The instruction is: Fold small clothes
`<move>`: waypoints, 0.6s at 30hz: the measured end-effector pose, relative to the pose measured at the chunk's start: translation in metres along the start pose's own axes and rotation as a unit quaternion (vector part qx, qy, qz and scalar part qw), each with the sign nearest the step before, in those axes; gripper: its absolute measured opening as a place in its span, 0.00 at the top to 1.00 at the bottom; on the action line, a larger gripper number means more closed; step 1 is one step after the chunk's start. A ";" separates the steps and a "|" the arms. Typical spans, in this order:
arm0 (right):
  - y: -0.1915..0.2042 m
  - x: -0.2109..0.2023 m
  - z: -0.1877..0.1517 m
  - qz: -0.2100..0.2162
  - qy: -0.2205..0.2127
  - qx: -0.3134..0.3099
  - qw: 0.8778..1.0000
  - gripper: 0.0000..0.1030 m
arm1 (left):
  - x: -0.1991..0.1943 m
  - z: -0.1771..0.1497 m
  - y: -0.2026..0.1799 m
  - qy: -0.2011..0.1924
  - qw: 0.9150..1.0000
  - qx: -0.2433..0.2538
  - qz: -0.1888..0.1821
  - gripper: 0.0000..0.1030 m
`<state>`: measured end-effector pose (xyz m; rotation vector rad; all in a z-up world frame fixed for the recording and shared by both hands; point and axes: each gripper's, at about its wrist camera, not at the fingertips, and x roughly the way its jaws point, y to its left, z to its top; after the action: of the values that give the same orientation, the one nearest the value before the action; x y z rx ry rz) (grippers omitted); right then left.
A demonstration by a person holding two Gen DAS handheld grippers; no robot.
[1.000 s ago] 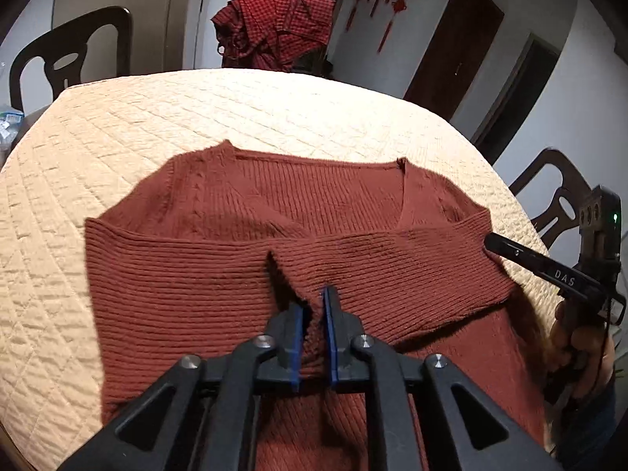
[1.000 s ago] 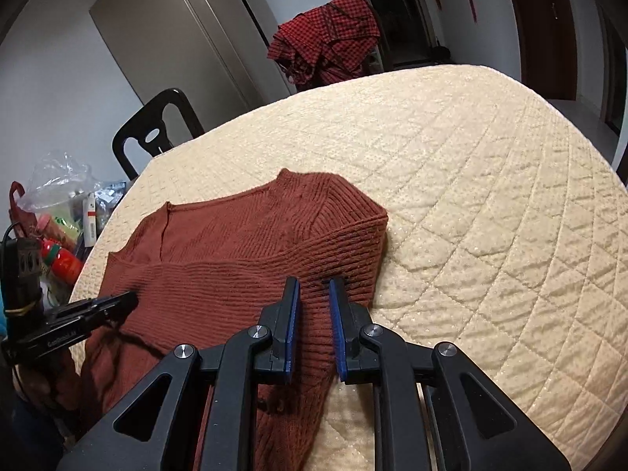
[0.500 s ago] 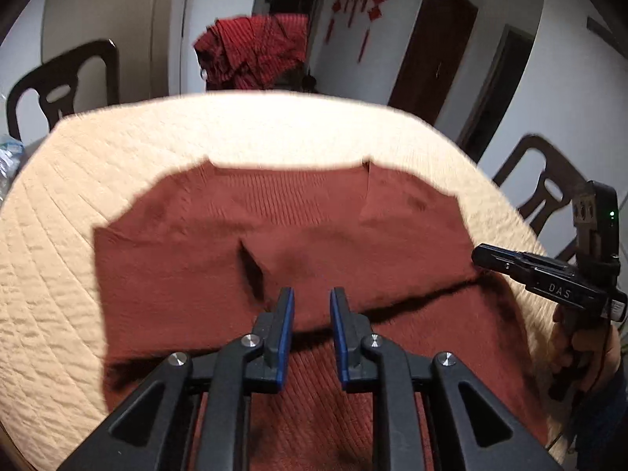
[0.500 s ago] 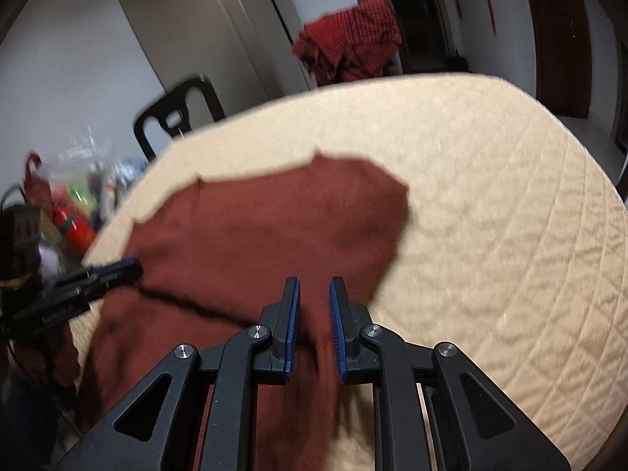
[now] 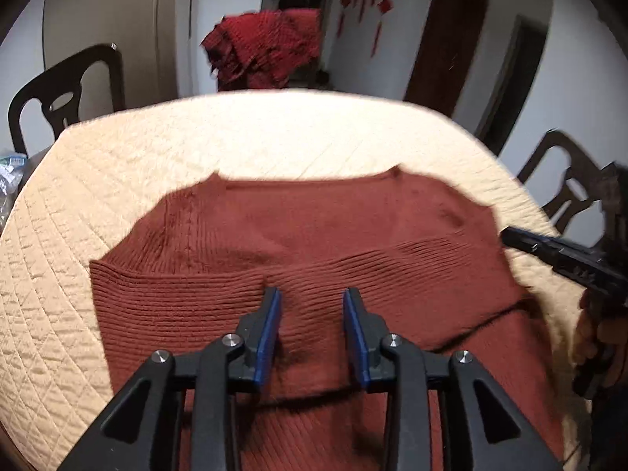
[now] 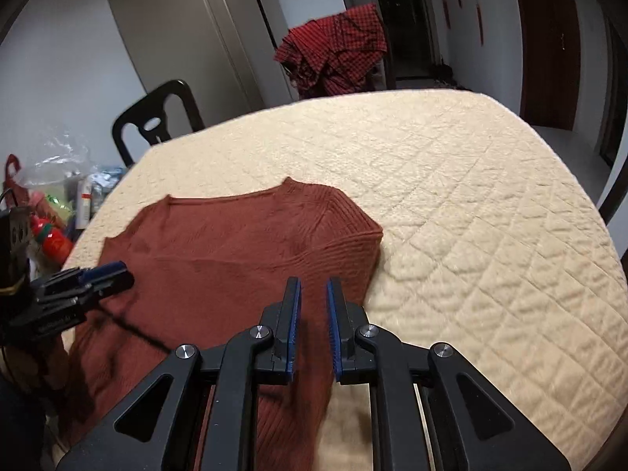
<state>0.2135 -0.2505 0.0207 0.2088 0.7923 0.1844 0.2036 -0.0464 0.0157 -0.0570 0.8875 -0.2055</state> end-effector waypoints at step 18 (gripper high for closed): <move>0.021 -0.022 -0.029 0.022 0.010 -0.033 0.999 0.87 | -0.034 -0.019 -0.004 -0.025 0.999 0.009 0.046 0.64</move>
<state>0.1756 -0.2322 0.0212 0.1630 0.8013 0.2549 0.1672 -0.0432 0.0297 -0.0049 0.8372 -0.1257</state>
